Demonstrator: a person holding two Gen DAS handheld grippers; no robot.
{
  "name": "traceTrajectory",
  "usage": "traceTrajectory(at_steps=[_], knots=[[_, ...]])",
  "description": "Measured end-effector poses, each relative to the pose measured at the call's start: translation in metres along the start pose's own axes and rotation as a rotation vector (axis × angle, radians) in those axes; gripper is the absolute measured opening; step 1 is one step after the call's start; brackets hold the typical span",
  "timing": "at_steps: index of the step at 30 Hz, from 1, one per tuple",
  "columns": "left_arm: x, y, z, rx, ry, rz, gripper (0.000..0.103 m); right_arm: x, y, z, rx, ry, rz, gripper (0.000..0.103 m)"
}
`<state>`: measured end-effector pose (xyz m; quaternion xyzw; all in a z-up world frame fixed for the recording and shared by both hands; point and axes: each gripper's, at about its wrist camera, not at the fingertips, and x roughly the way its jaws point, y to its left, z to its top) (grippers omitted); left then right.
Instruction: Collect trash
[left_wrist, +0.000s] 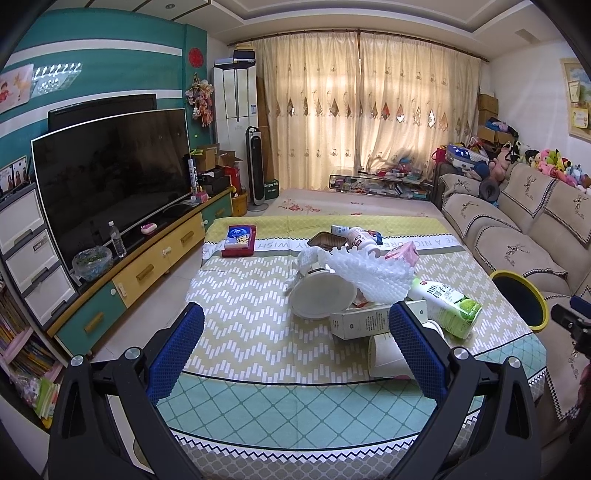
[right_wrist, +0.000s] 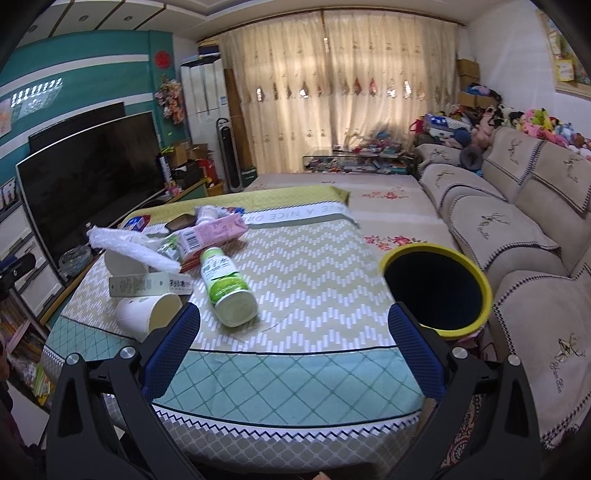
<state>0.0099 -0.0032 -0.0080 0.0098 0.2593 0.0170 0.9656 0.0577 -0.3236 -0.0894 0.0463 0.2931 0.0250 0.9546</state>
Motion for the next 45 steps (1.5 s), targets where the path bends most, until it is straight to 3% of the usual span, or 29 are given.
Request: traceTrajectory(at_steps=[8,11,15,23,27,31,45], knots=[[0.012,0.001,-0.002,-0.003,0.016,-0.006,0.098,0.048,0.018,0.003,-0.044,0.047,0.148,0.097],[0.018,0.0,-0.004,-0.001,0.029,-0.01,0.098,0.076,0.028,0.002,-0.096,0.075,0.139,0.096],[0.027,0.0,-0.005,-0.003,0.044,-0.013,0.098,0.107,0.037,0.0,-0.136,0.129,0.171,0.087],[0.04,0.0,-0.005,-0.005,0.056,-0.021,0.098,0.148,0.044,0.001,-0.161,0.2,0.217,0.084],[0.046,-0.001,-0.005,-0.005,0.059,-0.03,0.098,0.159,0.04,0.004,-0.148,0.229,0.247,0.068],[0.051,-0.002,-0.005,-0.009,0.069,-0.04,0.098,0.156,0.038,0.003,-0.146,0.232,0.279,0.056],[0.053,-0.011,-0.004,0.006,0.064,-0.066,0.098,0.081,0.026,0.031,-0.109,0.062,0.302,0.051]])
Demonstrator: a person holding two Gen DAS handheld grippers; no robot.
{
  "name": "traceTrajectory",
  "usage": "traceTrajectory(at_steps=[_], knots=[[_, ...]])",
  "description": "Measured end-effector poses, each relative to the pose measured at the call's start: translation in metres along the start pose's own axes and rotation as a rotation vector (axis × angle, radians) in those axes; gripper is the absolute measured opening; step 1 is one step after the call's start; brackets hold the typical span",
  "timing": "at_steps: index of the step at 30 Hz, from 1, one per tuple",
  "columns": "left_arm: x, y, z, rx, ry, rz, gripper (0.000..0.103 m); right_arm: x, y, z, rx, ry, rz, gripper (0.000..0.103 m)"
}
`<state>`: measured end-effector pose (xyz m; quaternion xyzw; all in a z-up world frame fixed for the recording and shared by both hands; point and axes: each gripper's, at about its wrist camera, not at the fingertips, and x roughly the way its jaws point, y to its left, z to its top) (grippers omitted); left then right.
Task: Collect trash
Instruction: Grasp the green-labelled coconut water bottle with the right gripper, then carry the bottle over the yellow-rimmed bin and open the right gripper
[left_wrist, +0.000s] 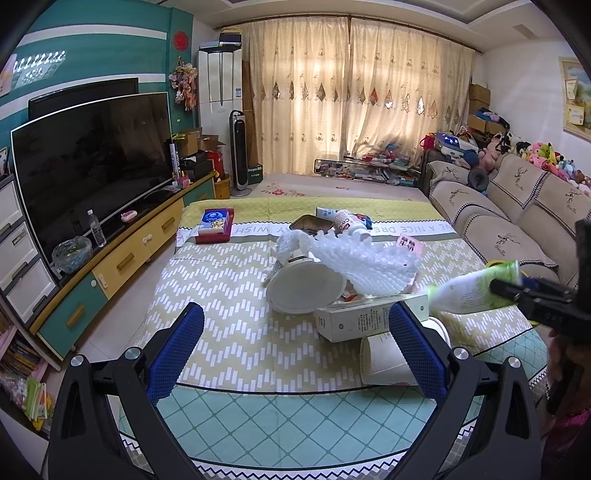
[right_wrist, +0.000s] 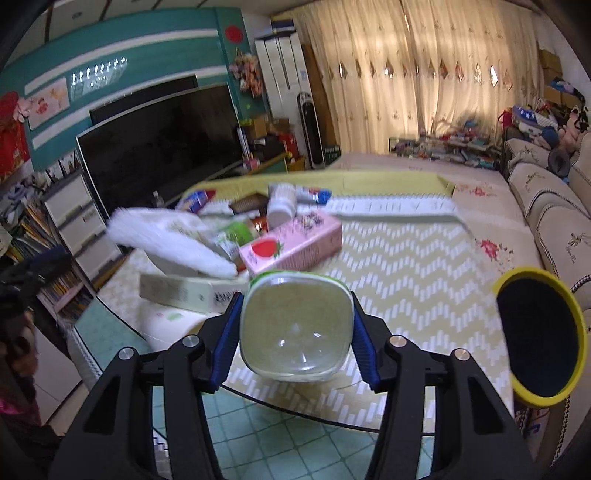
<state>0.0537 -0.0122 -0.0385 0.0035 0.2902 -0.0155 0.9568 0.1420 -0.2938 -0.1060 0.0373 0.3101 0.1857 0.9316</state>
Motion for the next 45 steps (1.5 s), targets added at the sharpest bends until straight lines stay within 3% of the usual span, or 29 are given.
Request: traceTrajectory(at_steps=[7,19,24,31,36,45], knots=[[-0.004,-0.006,0.0,0.01,-0.005,-0.011,0.098,-0.006,-0.003,0.004,0.02,0.004,-0.015,0.051],[-0.001,-0.018,0.002,0.036,0.0,-0.039,0.098,-0.035,-0.039,0.021,0.091,-0.072,-0.067,0.049],[0.005,-0.024,0.002,0.049,0.008,-0.047,0.098,-0.062,-0.076,0.035,0.144,-0.146,-0.166,0.049],[0.011,-0.035,0.004,0.059,0.012,-0.063,0.098,-0.085,-0.155,0.046,0.233,-0.237,-0.414,0.049],[0.019,-0.045,0.003,0.078,0.028,-0.075,0.098,-0.051,-0.215,0.028,0.3,-0.159,-0.557,0.049],[0.034,-0.059,0.003,0.098,0.063,-0.087,0.098,0.041,-0.288,-0.038,0.424,0.14,-0.642,0.049]])
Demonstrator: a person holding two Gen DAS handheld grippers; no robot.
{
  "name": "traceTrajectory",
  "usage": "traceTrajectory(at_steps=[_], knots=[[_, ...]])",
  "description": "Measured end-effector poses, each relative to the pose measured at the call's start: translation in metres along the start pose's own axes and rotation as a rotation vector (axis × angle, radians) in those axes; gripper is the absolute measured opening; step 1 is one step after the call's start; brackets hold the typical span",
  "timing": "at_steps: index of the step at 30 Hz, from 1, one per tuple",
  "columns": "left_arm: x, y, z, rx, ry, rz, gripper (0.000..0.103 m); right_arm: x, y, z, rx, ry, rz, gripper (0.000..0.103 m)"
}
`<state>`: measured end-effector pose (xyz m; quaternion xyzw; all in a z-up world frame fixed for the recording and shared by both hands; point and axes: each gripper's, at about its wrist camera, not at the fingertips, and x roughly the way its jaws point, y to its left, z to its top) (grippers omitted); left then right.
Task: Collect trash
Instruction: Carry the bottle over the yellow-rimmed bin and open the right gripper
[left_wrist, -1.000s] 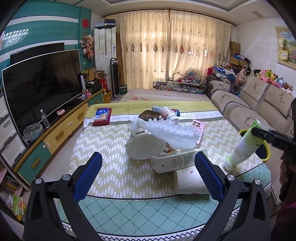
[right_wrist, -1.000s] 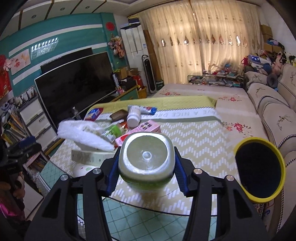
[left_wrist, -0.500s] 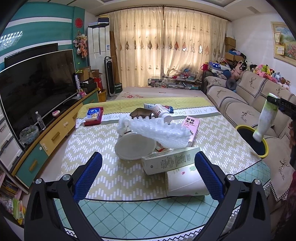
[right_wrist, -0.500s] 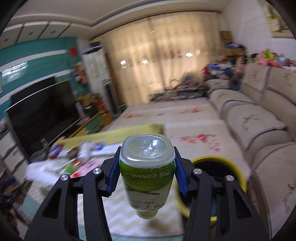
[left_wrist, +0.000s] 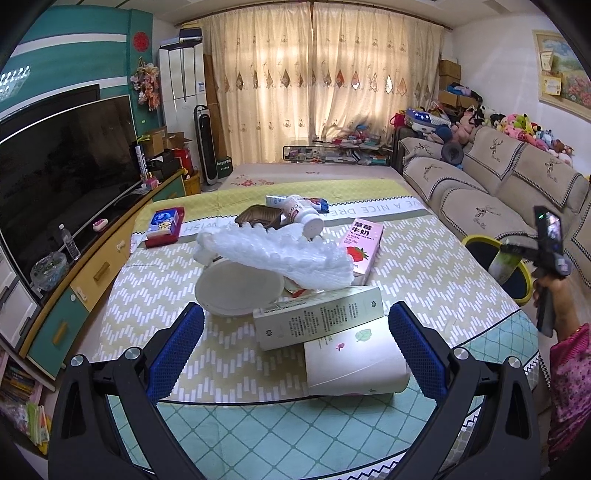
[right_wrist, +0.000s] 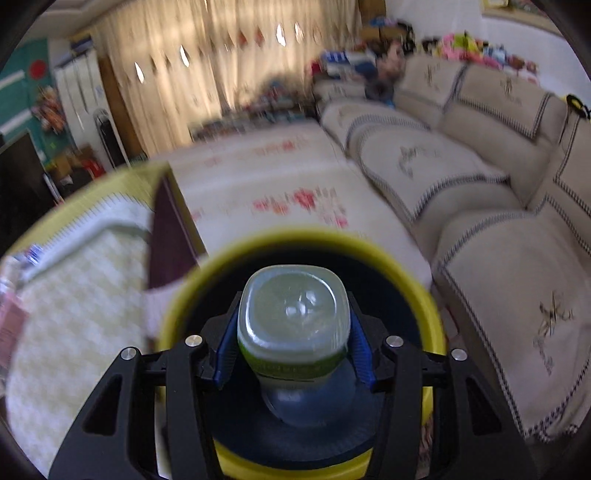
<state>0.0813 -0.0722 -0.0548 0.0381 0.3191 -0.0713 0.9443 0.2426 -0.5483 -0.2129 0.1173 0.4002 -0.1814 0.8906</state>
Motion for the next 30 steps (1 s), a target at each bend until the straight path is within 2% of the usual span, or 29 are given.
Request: traceTrajectory(at_steps=[6,12,19,26,30], knots=[[0.007,-0.004,-0.001,0.008,0.02,-0.01,0.098,0.03,0.005,-0.01,-0.003,0.085,-0.033,0.05],[0.01,-0.008,-0.004,0.019,0.03,-0.019,0.098,0.033,0.003,-0.01,-0.01,0.09,-0.036,0.055],[0.009,-0.021,-0.012,0.049,0.051,-0.054,0.098,0.005,0.003,-0.007,-0.004,0.045,-0.02,0.059],[0.021,-0.032,-0.021,0.065,0.113,-0.11,0.098,-0.033,0.007,-0.009,-0.005,-0.013,0.008,0.063],[0.034,-0.036,-0.024,0.069,0.148,-0.113,0.098,-0.057,0.012,-0.016,-0.019,-0.048,0.018,0.066]])
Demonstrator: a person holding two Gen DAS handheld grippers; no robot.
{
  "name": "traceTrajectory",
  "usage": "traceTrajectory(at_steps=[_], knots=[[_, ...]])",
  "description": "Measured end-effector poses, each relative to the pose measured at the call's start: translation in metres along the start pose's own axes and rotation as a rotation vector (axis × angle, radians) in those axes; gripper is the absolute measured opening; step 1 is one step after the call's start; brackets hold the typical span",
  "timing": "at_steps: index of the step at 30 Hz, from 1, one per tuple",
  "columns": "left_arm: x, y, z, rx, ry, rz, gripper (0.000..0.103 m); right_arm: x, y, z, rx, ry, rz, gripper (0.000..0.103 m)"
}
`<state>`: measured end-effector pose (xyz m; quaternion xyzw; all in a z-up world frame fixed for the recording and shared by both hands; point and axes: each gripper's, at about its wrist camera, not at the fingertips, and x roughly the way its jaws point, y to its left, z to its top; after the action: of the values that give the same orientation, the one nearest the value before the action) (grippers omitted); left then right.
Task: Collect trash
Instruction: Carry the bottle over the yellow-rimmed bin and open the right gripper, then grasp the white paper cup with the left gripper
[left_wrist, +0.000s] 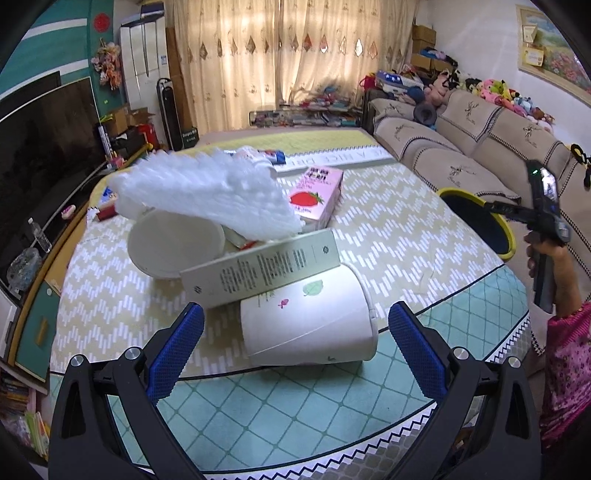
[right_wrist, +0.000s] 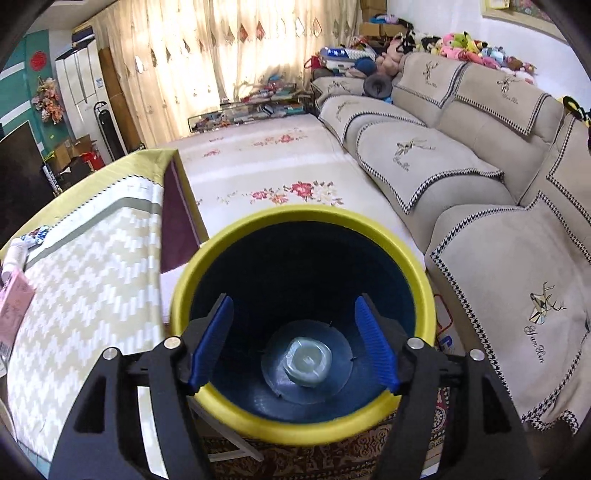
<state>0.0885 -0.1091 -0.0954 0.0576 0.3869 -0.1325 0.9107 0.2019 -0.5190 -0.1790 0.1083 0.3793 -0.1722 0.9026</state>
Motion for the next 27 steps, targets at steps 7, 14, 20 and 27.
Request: traceTrajectory(at_steps=[7,14,20,27], knots=[[0.027,-0.007,-0.001,0.008,0.065,0.012,0.098,-0.016,0.008,-0.001,-0.011,-0.024,0.018,0.067],[0.042,-0.008,0.0,-0.006,0.093,0.012,0.098,-0.02,0.014,-0.003,-0.013,-0.023,0.034,0.067],[0.045,-0.007,0.001,-0.031,0.103,-0.008,0.087,-0.025,0.015,-0.007,-0.011,-0.018,0.055,0.067],[0.029,-0.01,-0.008,0.032,0.134,-0.053,0.086,-0.041,0.012,-0.016,-0.015,-0.032,0.071,0.067]])
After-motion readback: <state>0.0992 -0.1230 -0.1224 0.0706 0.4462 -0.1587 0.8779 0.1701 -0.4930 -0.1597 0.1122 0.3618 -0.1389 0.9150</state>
